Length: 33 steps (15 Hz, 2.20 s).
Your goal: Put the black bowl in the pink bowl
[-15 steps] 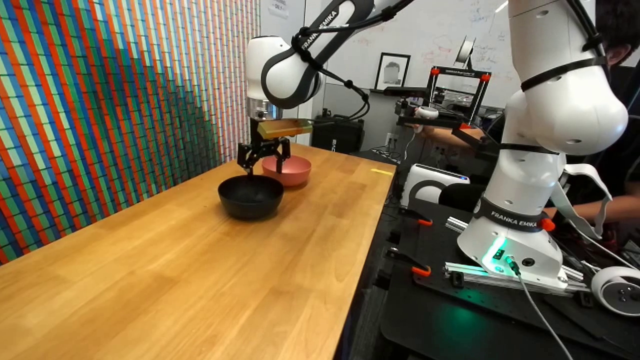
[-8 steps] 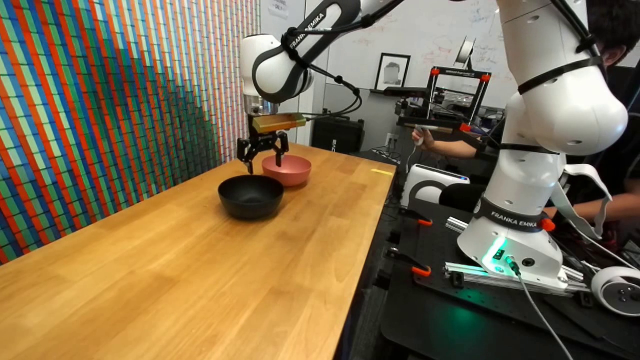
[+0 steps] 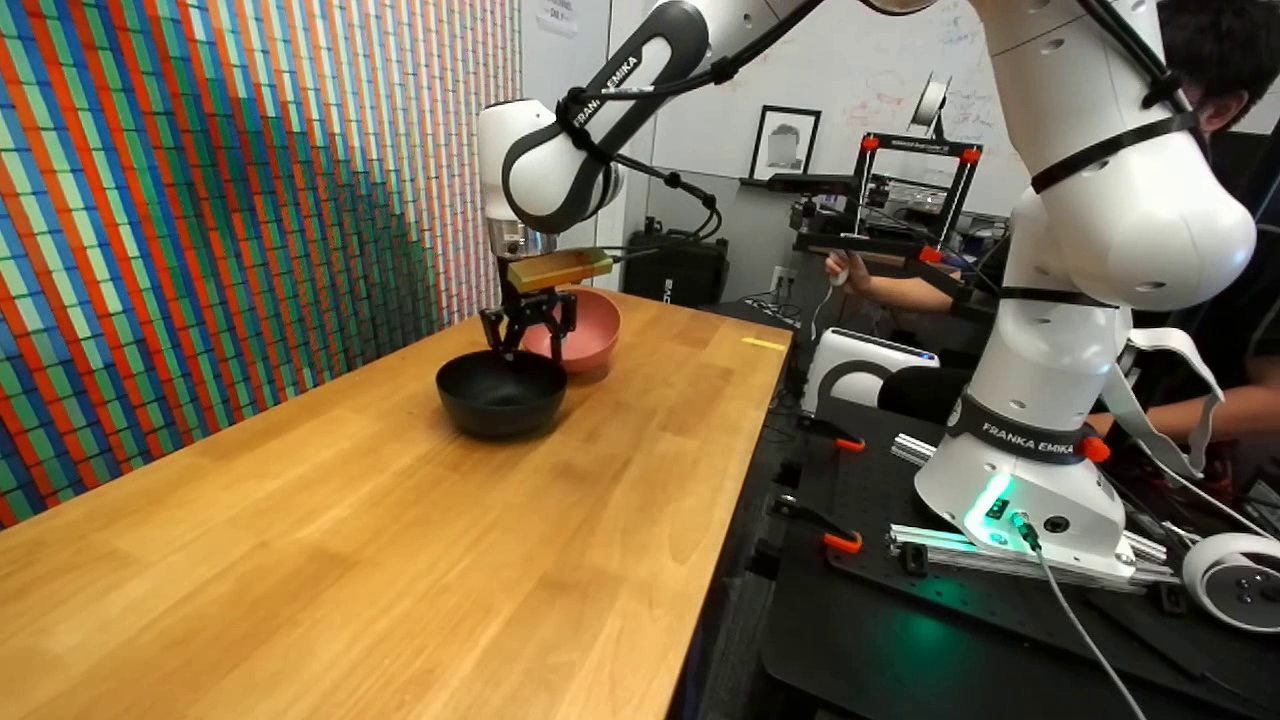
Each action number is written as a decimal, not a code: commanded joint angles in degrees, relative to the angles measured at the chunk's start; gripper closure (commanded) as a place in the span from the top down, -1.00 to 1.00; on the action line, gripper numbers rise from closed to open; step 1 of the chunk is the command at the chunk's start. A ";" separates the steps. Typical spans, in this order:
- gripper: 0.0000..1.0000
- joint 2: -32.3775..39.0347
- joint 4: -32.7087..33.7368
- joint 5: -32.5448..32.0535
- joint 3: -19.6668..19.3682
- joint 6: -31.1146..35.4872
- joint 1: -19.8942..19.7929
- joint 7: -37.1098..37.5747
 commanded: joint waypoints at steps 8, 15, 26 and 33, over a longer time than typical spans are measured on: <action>-1.00 0.74 4.04 0.73 -0.50 -2.49 -0.58 -0.06; -0.98 -1.00 9.57 2.15 -0.61 -7.70 -2.59 -1.06; -0.98 -9.98 6.09 2.65 -5.04 -14.68 -11.83 -2.41; -0.98 -13.64 -2.18 4.71 -5.11 -12.73 -14.59 -5.67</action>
